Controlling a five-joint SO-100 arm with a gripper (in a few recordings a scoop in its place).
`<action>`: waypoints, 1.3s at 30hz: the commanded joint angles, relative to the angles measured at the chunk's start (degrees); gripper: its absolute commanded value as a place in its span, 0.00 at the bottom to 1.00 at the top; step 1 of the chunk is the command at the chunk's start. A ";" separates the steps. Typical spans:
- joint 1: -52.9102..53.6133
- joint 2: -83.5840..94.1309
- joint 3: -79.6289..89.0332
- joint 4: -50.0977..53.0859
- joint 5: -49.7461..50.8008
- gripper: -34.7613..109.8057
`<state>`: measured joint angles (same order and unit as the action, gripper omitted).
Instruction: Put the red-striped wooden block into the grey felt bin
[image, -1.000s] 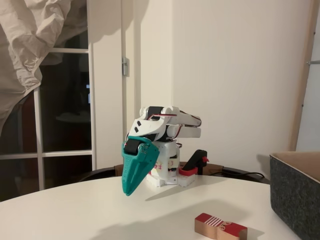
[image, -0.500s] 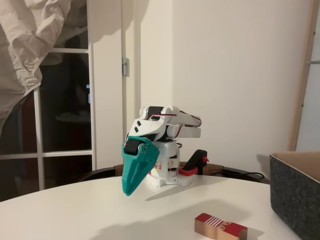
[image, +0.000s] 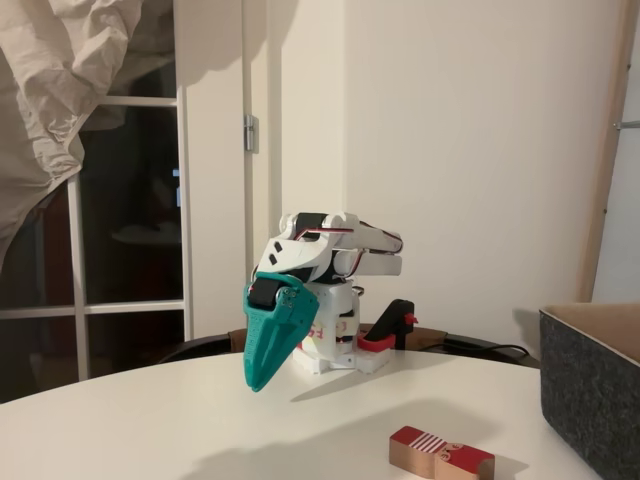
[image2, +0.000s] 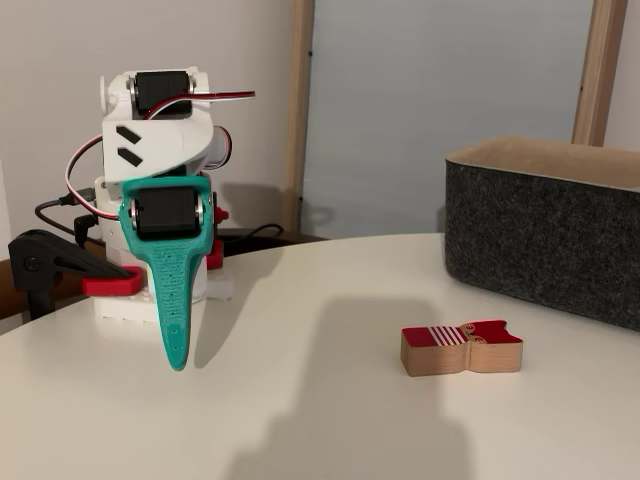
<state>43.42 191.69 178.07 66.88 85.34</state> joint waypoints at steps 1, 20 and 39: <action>0.09 1.67 0.35 -0.09 -0.09 0.24; -1.49 -3.78 -21.71 -5.27 3.87 0.24; -26.63 -42.45 -43.59 -30.41 -2.02 0.30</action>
<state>19.34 155.30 138.43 37.88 88.15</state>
